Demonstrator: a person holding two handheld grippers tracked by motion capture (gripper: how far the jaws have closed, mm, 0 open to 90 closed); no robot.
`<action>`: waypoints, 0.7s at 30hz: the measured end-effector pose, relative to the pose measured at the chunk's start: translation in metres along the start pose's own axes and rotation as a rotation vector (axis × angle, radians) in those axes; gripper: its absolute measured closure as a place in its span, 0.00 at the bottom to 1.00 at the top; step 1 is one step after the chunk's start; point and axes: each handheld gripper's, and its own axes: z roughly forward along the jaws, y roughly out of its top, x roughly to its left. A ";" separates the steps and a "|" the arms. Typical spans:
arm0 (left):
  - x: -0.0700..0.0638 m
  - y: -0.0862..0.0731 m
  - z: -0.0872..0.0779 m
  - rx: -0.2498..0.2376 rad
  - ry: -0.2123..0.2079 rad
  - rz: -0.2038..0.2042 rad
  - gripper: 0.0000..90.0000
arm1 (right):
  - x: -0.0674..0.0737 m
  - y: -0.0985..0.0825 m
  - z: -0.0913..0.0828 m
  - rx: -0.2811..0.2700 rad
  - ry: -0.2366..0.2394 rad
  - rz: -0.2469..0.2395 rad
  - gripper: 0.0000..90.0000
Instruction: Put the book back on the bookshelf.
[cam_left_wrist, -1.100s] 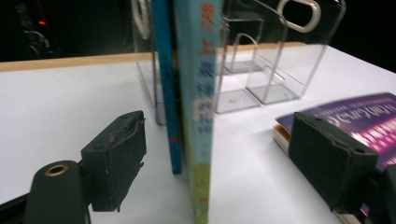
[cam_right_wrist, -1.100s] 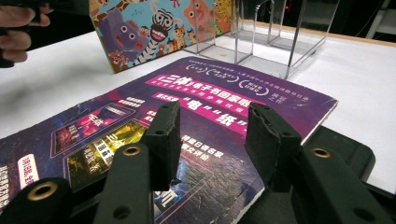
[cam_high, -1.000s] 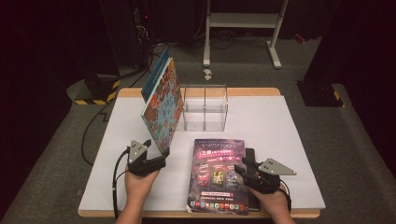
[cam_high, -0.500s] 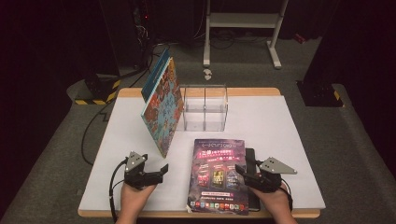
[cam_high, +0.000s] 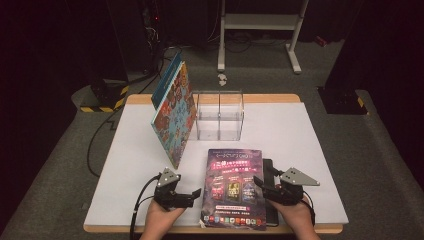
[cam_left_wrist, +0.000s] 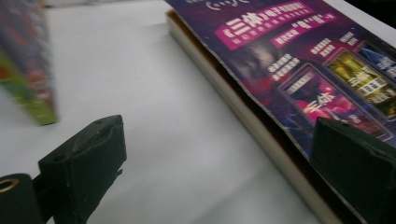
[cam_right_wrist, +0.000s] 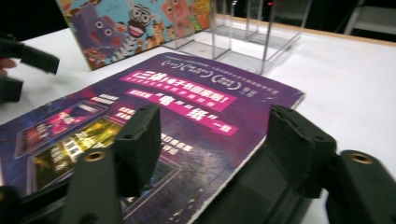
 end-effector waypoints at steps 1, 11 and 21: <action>-0.003 -0.001 0.003 0.007 -0.008 -0.005 0.05 | 0.000 0.000 0.000 0.002 -0.002 0.002 0.38; -0.023 -0.008 0.032 0.073 -0.090 -0.051 0.05 | -0.001 -0.003 0.006 0.072 -0.015 -0.002 0.31; -0.035 -0.010 0.037 0.097 -0.120 -0.023 0.09 | -0.003 -0.004 0.008 0.099 -0.024 0.010 0.31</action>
